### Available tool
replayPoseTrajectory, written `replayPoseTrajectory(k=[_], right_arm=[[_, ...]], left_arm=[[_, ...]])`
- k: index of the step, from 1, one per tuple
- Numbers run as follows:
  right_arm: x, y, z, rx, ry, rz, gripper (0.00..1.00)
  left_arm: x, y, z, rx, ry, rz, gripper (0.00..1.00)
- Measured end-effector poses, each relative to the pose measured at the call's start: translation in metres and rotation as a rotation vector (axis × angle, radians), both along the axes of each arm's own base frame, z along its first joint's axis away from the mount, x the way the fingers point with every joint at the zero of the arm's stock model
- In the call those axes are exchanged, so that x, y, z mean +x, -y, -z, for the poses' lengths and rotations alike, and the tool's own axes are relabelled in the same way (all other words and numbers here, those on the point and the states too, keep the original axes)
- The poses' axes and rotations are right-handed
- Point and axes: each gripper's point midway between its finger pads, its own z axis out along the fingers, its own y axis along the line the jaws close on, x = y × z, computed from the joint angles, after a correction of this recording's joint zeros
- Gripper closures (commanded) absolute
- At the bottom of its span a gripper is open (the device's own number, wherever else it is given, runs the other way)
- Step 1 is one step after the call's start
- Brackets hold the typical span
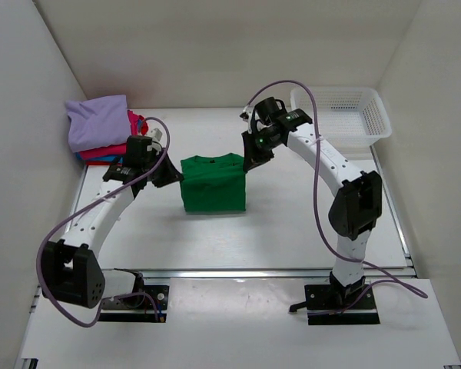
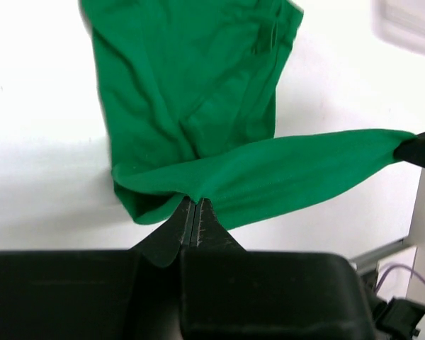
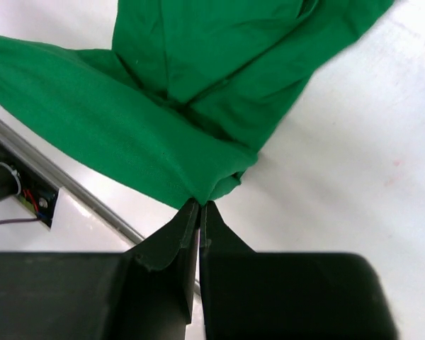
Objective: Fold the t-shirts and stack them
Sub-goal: Fold the long partially folded tshirt into a neat square
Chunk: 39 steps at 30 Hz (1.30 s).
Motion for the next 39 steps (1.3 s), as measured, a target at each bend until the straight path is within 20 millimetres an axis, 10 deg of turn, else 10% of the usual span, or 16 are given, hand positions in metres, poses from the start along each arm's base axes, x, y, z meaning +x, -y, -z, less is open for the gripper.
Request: replayPoseTrajectory(k=[15, 31, 39], right_arm=[[0.077, -0.001, 0.001, 0.011, 0.065, 0.049, 1.00], [0.161, -0.008, 0.074, 0.022, 0.074, 0.104, 1.00], [0.199, -0.005, 0.087, 0.039, 0.130, 0.142, 0.87]], left_arm=[[0.080, -0.002, -0.006, 0.002, 0.107, -0.060, 1.00], [0.137, -0.004, 0.055, 0.020, 0.076, -0.127, 0.94], [0.179, -0.016, 0.075, 0.028, 0.105, -0.185, 0.29]])
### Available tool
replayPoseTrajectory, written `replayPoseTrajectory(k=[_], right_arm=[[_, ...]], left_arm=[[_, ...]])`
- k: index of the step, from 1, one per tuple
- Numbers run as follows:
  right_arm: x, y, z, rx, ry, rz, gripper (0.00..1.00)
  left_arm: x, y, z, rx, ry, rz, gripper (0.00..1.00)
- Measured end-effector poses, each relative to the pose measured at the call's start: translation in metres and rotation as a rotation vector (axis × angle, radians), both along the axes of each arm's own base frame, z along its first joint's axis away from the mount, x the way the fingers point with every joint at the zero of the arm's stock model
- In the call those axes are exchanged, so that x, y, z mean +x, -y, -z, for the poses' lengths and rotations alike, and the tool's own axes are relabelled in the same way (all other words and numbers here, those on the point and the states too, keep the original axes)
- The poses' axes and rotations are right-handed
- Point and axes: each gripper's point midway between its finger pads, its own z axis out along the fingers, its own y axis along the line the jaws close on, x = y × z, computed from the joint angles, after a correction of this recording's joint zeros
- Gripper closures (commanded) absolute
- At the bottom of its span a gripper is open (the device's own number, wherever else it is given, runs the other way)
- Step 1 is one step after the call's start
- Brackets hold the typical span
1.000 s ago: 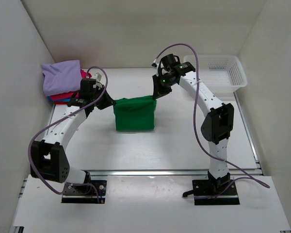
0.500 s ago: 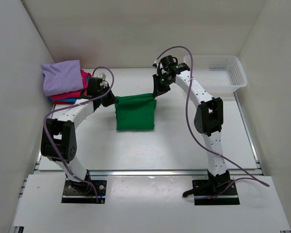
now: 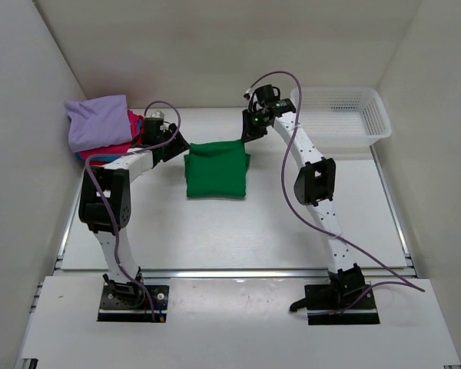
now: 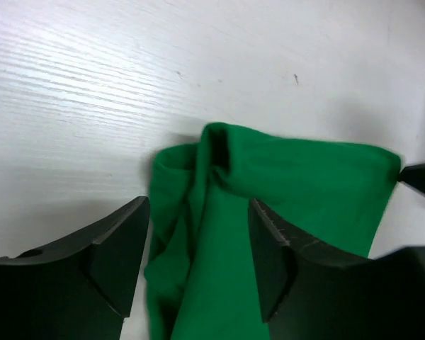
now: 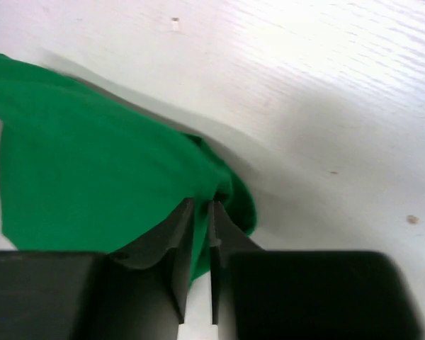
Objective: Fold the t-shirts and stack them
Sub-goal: Fold the long partially folded tshirt into a neat square
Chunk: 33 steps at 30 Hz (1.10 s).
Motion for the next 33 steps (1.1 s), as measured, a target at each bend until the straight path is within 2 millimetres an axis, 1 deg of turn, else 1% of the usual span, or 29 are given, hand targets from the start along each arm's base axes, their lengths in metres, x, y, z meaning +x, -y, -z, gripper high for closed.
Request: replayPoseTrajectory(k=[1, 2, 4, 5, 7, 8, 10, 12, 14, 16, 18, 21, 24, 25, 27, 29, 30, 32, 33], right_arm=[[0.001, 0.002, 0.004, -0.009, -0.002, 0.007, 0.79], [0.003, 0.003, 0.007, -0.017, -0.003, 0.015, 0.75], [0.005, 0.007, 0.012, -0.037, -0.003, 0.032, 0.48], [0.006, 0.009, 0.014, -0.045, -0.003, 0.041, 0.40], [0.009, 0.013, 0.015, -0.072, 0.012, 0.050, 0.32], [0.010, 0.014, 0.015, -0.081, 0.018, 0.056, 0.31], [0.013, 0.017, 0.016, -0.098, 0.029, 0.064, 0.31], [0.013, 0.021, 0.014, -0.118, 0.035, 0.078, 0.30], [0.011, 0.027, 0.003, -0.139, 0.044, 0.089, 0.31], [0.009, 0.034, -0.018, -0.147, 0.068, 0.101, 0.31], [0.007, 0.043, -0.053, -0.140, 0.119, 0.114, 0.32], [0.000, 0.066, -0.121, -0.114, 0.215, 0.149, 0.32], [-0.015, 0.099, -0.194, -0.088, 0.327, 0.204, 0.32], [-0.021, 0.111, -0.214, -0.084, 0.361, 0.225, 0.32], [-0.036, 0.132, -0.247, -0.080, 0.412, 0.262, 0.32], [-0.051, 0.145, -0.270, -0.080, 0.447, 0.285, 0.32], [-0.057, 0.149, -0.277, -0.079, 0.457, 0.291, 0.32], [-0.067, 0.151, -0.285, -0.080, 0.467, 0.292, 0.32], [-0.070, 0.152, -0.286, -0.081, 0.466, 0.292, 0.32]], left_arm=[[0.003, -0.002, 0.005, 0.006, -0.002, -0.005, 0.27], [0.004, -0.004, 0.010, 0.009, -0.009, -0.012, 0.27], [0.006, -0.010, 0.018, 0.020, -0.021, -0.031, 0.25], [0.007, -0.013, 0.019, 0.027, -0.023, -0.040, 0.25], [0.008, -0.017, 0.017, 0.042, -0.014, -0.047, 0.23], [0.007, -0.018, 0.014, 0.048, -0.005, -0.044, 0.23], [0.003, -0.021, 0.009, 0.066, 0.006, -0.037, 0.21], [-0.006, -0.023, 0.003, 0.093, 0.019, -0.025, 0.19], [-0.017, -0.022, 0.003, 0.113, 0.020, -0.005, 0.19], [-0.024, -0.018, 0.007, 0.130, 0.009, 0.021, 0.17], [-0.030, -0.012, 0.017, 0.148, -0.021, 0.052, 0.17], [-0.036, 0.000, 0.035, 0.183, -0.070, 0.097, 0.16], [-0.043, 0.015, 0.053, 0.233, -0.119, 0.150, 0.16], [-0.044, 0.020, 0.058, 0.247, -0.133, 0.167, 0.16], [-0.044, 0.030, 0.066, 0.266, -0.157, 0.200, 0.16], [-0.040, 0.037, 0.067, 0.283, -0.164, 0.227, 0.16], [-0.038, 0.041, 0.067, 0.297, -0.171, 0.240, 0.22], [-0.035, 0.043, 0.070, 0.339, -0.192, 0.257, 0.27], [-0.035, 0.044, 0.071, 0.360, -0.201, 0.267, 0.37]])
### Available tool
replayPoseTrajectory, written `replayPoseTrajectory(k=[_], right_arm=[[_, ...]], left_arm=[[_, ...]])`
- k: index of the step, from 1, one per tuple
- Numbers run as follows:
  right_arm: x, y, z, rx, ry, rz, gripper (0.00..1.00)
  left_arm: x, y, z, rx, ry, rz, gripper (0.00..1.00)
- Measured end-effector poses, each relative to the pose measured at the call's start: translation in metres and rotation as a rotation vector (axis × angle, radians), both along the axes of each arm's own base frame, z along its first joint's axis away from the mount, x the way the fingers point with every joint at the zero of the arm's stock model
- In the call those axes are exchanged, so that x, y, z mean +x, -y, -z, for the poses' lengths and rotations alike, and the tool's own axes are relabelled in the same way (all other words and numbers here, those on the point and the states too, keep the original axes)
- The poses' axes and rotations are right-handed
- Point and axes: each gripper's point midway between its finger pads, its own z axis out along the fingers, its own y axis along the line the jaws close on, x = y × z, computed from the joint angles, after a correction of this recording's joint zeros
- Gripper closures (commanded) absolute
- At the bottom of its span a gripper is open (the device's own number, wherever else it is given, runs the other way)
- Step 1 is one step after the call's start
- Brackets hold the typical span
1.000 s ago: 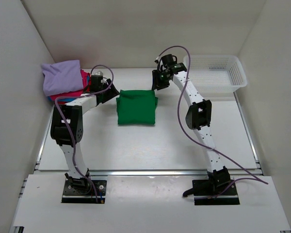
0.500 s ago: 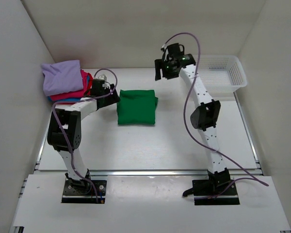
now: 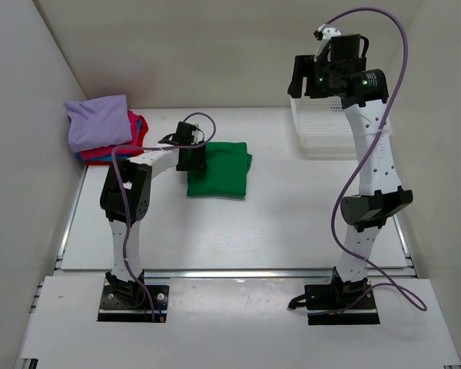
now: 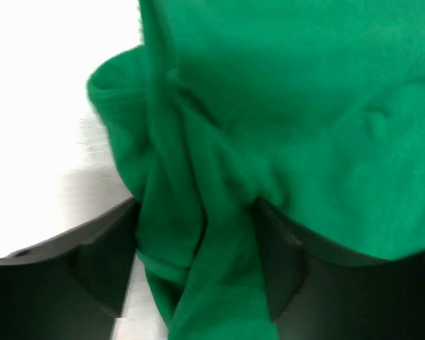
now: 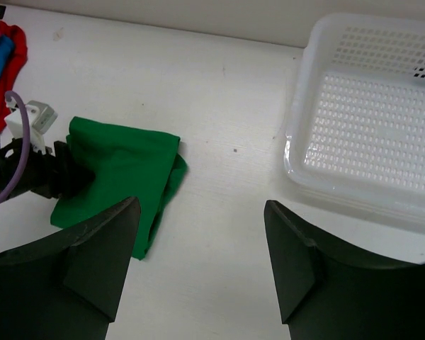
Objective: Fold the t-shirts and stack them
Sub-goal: Fold the long partially folded tshirt into a neat square, then put the neatly folded tshirt into the corner of the board with the left arm
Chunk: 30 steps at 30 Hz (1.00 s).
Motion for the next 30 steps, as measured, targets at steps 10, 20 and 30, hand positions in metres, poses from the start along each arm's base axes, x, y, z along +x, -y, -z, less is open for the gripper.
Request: replayPoseTrajectory(k=[10, 20, 30], right_arm=[[-0.022, 0.011, 0.039, -0.029, -0.116, 0.009, 0.32], [-0.087, 0.049, 0.049, 0.083, -0.056, 0.029, 0.34], [-0.087, 0.063, 0.042, 0.087, -0.005, 0.041, 0.34]], left_arm=[[-0.008, -0.001, -0.003, 0.095, -0.062, 0.052, 1.00], [0.039, -0.066, -0.069, 0.265, 0.070, 0.018, 1.00], [0.108, -0.137, -0.190, 0.277, 0.341, -0.140, 1.00]])
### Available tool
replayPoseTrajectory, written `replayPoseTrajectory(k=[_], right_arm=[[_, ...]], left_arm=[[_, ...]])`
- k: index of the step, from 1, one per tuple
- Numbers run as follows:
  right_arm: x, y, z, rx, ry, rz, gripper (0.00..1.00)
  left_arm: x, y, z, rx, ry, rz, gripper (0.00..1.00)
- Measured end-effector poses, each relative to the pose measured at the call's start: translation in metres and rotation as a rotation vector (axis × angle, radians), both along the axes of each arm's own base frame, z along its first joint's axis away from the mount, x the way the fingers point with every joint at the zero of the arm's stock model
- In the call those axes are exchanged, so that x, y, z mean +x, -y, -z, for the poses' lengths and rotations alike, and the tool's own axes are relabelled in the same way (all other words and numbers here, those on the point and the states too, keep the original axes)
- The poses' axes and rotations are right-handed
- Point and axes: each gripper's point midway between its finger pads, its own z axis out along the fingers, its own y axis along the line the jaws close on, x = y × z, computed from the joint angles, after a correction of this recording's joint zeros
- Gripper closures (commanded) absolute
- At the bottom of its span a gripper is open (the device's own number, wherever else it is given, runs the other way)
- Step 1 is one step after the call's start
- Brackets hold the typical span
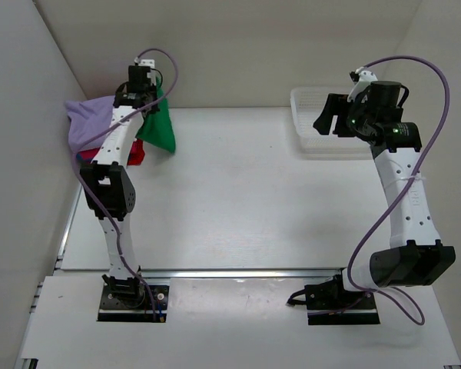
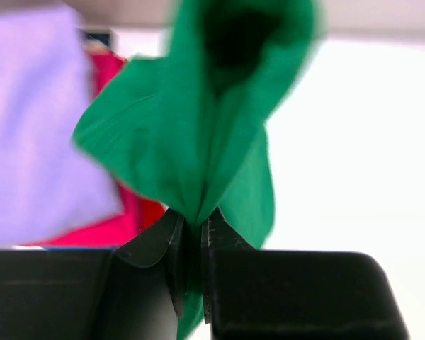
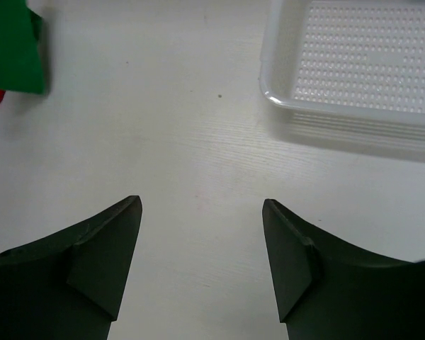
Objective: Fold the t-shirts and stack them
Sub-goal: Put the neatly folded tshirt into the corner of the board with the left arm
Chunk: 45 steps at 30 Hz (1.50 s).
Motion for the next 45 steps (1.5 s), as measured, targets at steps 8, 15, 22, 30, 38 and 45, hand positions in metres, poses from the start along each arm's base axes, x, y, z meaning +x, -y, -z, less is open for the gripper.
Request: replayPoseTrajectory(k=[8, 15, 22, 30, 38, 45], right_arm=[[-0.002, 0.003, 0.020, 0.005, -0.046, -0.002, 0.33], [0.000, 0.001, 0.022, 0.006, -0.051, -0.013, 0.34], [0.011, -0.014, 0.045, 0.003, -0.110, -0.050, 0.34], [0.017, -0.039, 0.068, -0.019, -0.177, -0.102, 0.34], [0.022, -0.055, 0.080, -0.054, -0.221, -0.122, 0.33], [0.032, -0.067, 0.087, -0.084, -0.255, -0.140, 0.33]], left_arm=[[0.029, -0.078, -0.063, -0.037, 0.156, -0.120, 1.00], [0.023, -0.134, -0.061, -0.044, 0.151, -0.201, 1.00], [0.018, -0.172, -0.040, -0.055, 0.110, -0.242, 1.00], [0.001, -0.229, -0.001, -0.066, 0.055, -0.351, 1.00], [0.005, -0.252, 0.041, -0.033, 0.009, -0.423, 1.00], [0.031, -0.274, 0.055, 0.011, 0.045, -0.472, 1.00]])
